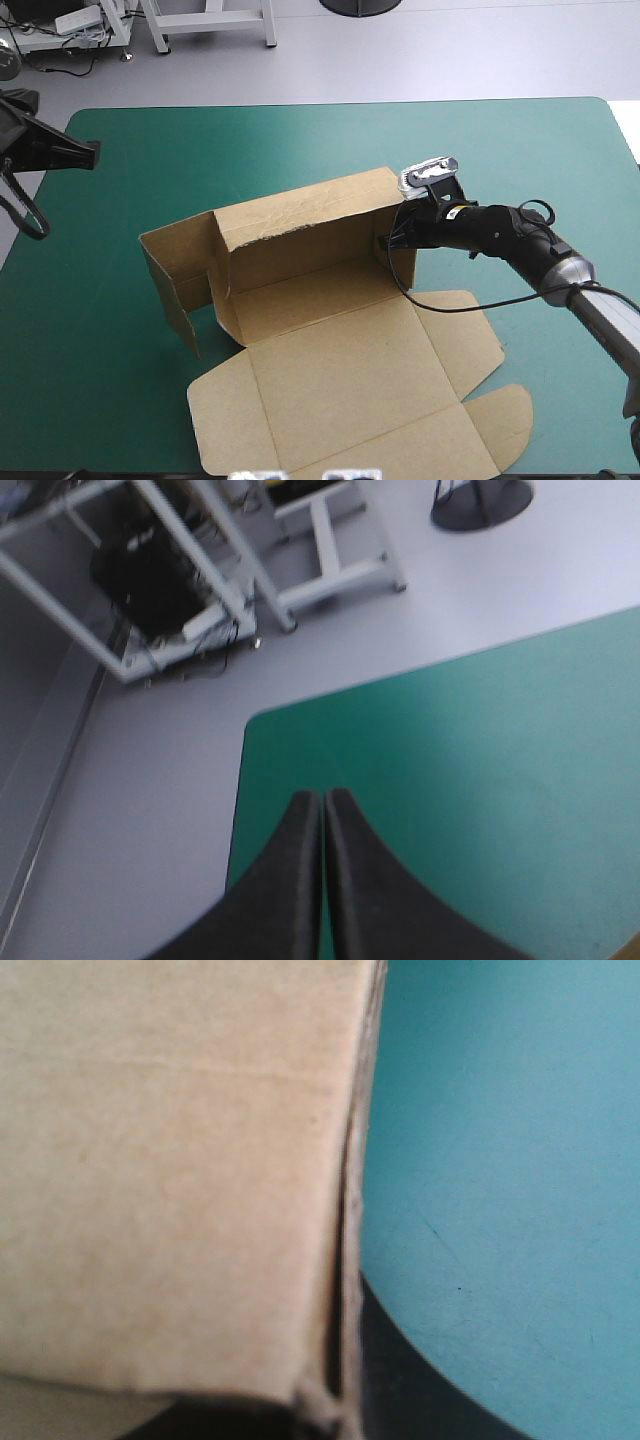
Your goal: Fold the box
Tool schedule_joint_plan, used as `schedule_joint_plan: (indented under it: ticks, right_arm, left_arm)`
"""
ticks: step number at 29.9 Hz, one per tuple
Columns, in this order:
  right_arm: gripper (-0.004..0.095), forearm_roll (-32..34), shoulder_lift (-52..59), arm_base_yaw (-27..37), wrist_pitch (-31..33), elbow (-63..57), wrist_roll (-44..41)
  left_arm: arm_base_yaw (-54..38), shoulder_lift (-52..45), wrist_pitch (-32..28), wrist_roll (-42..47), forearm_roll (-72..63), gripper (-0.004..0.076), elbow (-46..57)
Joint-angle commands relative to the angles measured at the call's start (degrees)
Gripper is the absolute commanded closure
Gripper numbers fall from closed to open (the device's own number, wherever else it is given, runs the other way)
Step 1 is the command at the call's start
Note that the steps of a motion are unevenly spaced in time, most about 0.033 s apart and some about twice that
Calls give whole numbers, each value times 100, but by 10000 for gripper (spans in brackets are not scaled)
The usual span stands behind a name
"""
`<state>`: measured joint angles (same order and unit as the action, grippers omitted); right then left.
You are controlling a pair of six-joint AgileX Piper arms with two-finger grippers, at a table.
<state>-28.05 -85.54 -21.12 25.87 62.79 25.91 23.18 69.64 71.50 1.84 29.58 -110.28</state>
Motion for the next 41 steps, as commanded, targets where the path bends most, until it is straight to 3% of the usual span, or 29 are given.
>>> schedule_joint_plan:
  ticks: [1, 5, 8, 14, 22, 30, 41]
  right_arm:
    - [926, 94, 161, 47, 365, 86, -75]
    - [926, 169, 161, 47, 756, 136, -265]
    - [926, 634, 171, 47, 1177, 272, -721]
    - [926, 2045, 307, 47, 2224, 768, -1738]
    - [926, 2409, 402, 47, 4502, 2286, -1803]
    - [927, 2645, -112, 47, 4568, 3678, -2067]
    - [927, 2647, -1746, 113, 4413, 3738, -2036]
  left_arm:
    - [-1364, 172, 43, -184, -1226, 723, 340]
    - [-2873, 519, -450, -626, -2958, 723, 1193]
    - [-3473, 708, -727, -915, -3637, 723, 1752]
    - [-3742, 857, -1344, -931, -3665, 723, 2439]
    - [-3742, 1149, -1477, -1021, -3688, 723, 2497]
    - [-3742, 1411, -1526, -1133, -3863, 723, 2497]
    - [-3742, 1420, -1515, -1213, -4016, 723, 2497]
